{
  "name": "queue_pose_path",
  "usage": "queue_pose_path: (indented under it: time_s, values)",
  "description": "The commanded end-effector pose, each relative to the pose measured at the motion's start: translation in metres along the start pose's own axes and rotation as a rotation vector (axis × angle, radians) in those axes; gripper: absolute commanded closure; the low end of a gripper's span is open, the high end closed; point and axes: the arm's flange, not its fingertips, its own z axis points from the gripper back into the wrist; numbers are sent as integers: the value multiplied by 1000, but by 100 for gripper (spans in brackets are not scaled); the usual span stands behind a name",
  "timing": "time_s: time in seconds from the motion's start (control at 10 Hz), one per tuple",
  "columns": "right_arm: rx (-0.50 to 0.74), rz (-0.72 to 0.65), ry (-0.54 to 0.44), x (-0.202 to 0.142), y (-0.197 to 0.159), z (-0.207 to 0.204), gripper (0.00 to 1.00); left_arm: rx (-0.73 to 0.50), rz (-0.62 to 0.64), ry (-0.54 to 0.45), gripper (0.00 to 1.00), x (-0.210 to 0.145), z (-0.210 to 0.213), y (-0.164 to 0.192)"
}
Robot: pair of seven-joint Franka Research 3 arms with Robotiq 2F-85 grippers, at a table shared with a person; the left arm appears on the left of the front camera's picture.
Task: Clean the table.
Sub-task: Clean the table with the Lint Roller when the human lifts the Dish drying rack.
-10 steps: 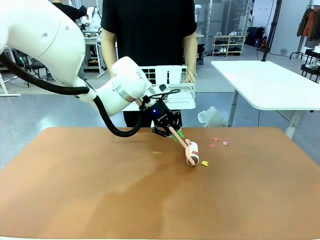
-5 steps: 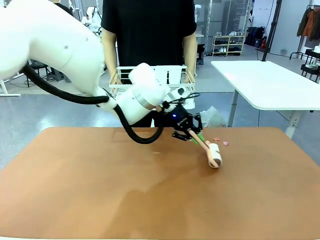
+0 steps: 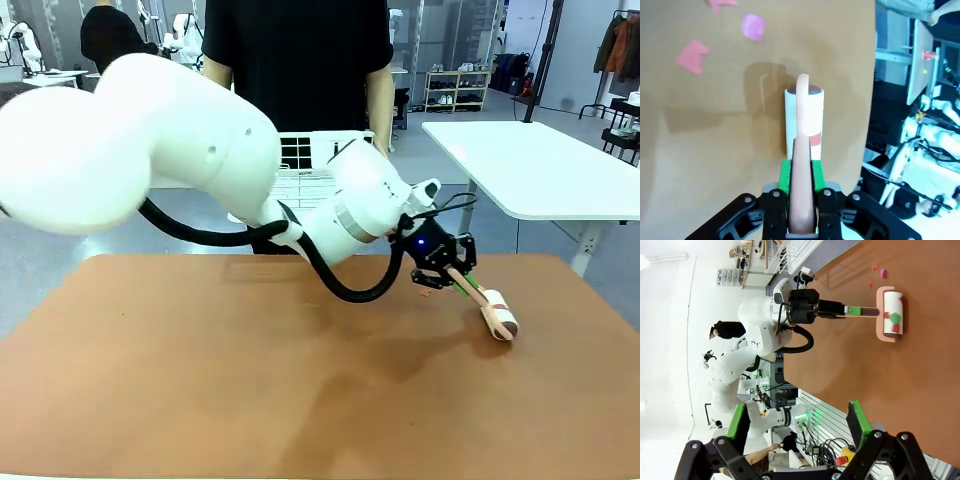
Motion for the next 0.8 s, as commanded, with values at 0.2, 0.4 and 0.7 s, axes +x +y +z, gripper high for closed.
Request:
queue_pose_path:
  time_s: [0.2,0.4,0.7]
  values:
    - [13,22,-5,-3,2,1,0,46,-41,45,79,-3,-16,-11]
    - [13,22,-5,-3,2,1,0,-13,-53,74,79,-7,16,-33]
    - [13,22,-5,-3,2,1,0,-74,-90,145,79,-5,95,-58]
